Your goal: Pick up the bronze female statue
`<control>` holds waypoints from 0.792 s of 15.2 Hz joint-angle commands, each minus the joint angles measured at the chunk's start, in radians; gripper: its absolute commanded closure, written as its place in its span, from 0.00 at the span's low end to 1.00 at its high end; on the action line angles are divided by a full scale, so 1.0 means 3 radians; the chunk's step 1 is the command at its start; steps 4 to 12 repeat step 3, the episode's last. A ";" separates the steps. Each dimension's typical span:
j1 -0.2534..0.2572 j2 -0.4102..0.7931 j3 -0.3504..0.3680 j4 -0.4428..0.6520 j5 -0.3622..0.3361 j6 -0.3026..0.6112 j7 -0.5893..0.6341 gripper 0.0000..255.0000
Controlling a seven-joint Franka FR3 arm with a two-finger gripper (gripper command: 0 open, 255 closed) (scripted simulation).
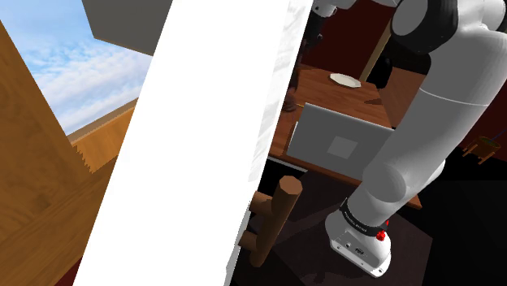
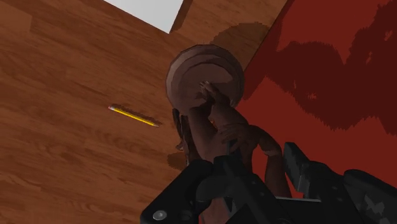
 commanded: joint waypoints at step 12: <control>-0.0006 -0.0004 -0.0004 0.0097 -0.0003 -0.0089 0.0006 1.00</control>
